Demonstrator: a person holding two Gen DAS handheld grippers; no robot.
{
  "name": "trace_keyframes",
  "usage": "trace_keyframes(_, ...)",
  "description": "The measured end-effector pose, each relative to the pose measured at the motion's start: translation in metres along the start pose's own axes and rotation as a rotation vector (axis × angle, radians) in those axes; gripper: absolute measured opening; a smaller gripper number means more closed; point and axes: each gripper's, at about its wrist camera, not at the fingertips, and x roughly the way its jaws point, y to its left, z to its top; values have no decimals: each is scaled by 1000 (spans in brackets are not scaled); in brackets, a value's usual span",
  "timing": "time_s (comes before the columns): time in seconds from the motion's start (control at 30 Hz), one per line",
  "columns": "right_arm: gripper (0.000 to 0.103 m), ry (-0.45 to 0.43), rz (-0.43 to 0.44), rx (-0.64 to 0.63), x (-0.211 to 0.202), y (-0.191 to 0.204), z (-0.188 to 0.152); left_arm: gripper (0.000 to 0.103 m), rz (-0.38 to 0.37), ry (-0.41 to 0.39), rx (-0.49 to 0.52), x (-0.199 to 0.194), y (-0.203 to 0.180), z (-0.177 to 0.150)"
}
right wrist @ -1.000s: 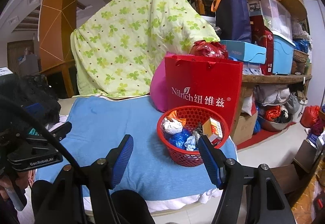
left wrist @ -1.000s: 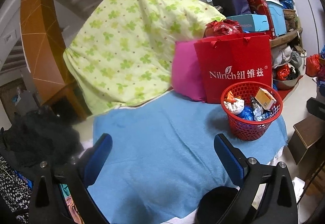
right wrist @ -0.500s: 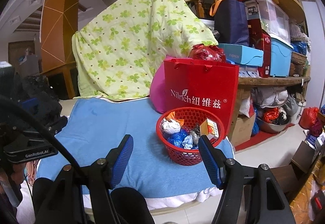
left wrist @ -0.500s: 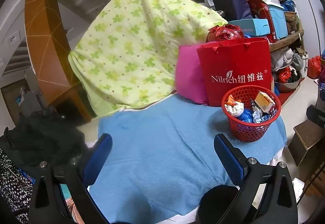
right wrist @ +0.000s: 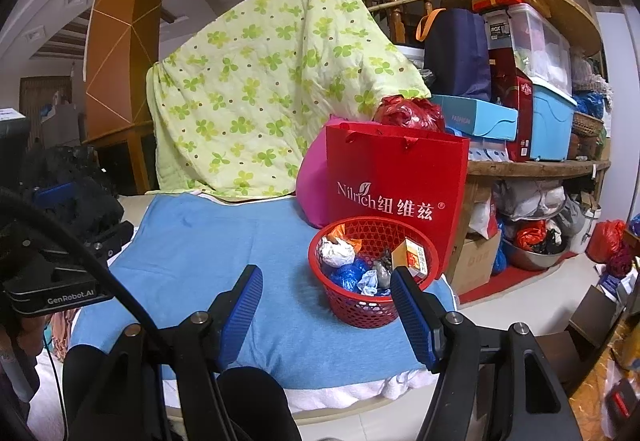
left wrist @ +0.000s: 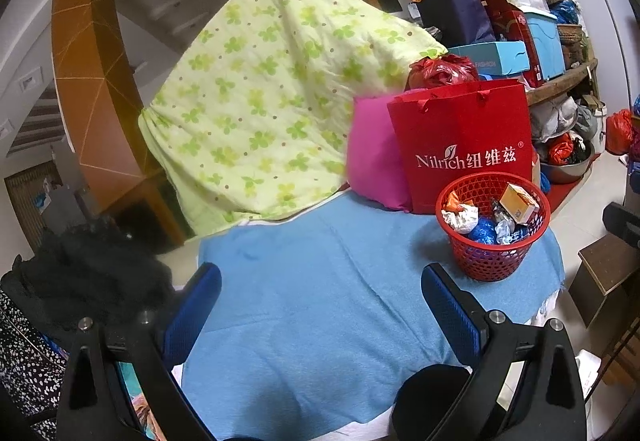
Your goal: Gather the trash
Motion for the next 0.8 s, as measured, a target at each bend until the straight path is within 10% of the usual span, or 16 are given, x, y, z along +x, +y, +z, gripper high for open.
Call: trace_keyframes(0.8,76,-36,-33,19,-10,-7,8,100,2,-9,14,-11,-4,1)
